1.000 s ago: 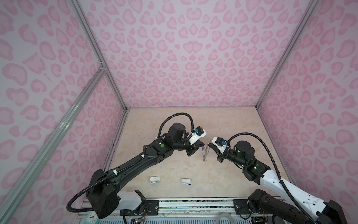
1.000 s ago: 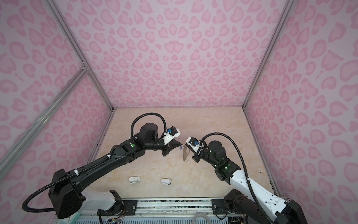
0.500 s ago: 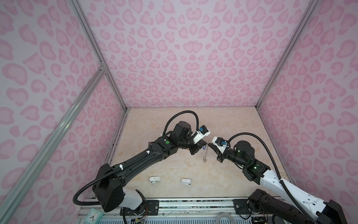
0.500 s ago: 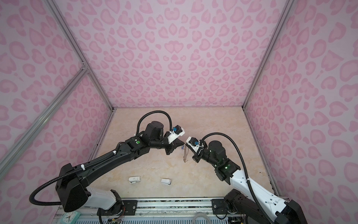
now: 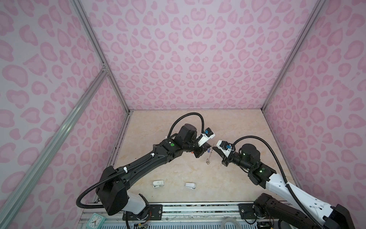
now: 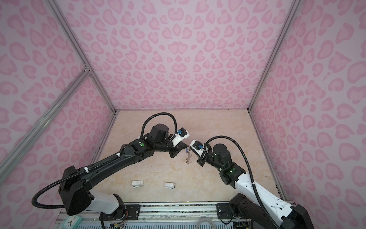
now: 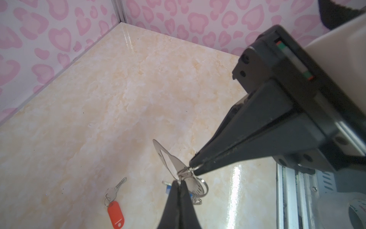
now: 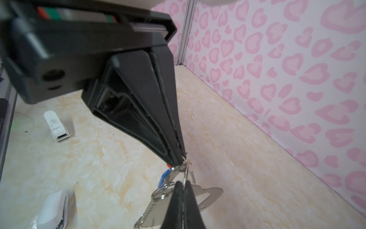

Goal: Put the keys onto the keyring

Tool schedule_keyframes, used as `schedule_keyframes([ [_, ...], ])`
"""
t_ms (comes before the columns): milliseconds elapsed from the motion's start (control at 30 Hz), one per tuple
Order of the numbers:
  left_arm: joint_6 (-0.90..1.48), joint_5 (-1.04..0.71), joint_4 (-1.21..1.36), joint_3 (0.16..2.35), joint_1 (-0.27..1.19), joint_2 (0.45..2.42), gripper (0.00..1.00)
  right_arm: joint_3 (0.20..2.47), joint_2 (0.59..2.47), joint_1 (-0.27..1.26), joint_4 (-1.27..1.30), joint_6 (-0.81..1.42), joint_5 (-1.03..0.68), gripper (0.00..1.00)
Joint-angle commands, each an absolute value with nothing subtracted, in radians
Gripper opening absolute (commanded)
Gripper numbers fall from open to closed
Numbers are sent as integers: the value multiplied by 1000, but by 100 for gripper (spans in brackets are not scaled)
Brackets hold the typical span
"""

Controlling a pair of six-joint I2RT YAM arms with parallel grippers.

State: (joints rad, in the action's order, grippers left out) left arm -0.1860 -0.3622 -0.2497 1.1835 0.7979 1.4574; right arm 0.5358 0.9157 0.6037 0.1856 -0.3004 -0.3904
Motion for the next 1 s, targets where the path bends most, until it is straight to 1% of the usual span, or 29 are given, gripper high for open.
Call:
schedule_keyframes([
  [0,-156,-351,-240,1195,786,1461,4,526,906,599,196,-318,-417,0],
  [200,-129,-419,-247,1197,766,1469,4,516,896,589,210,-327,-433,0],
  [400,-137,-553,-300,1209,743,1500,4,483,882,588,282,-337,-437,0],
  [433,-144,-578,-312,1212,738,1503,5,475,881,587,293,-340,-438,0],
  [500,-162,-605,-340,1223,729,1509,9,463,879,583,314,-344,-440,0],
  [533,-174,-620,-351,1227,725,1507,13,461,878,582,320,-344,-443,0],
  [633,-204,-605,-378,1229,708,1494,29,450,876,574,344,-344,-455,0],
  [733,-241,-571,-404,1226,691,1473,43,449,879,565,353,-342,-468,0],
  [867,-293,-564,-388,1216,690,1436,49,452,884,550,357,-338,-512,0],
  [967,-357,-559,-339,1186,698,1403,49,452,890,534,372,-337,-555,0],
])
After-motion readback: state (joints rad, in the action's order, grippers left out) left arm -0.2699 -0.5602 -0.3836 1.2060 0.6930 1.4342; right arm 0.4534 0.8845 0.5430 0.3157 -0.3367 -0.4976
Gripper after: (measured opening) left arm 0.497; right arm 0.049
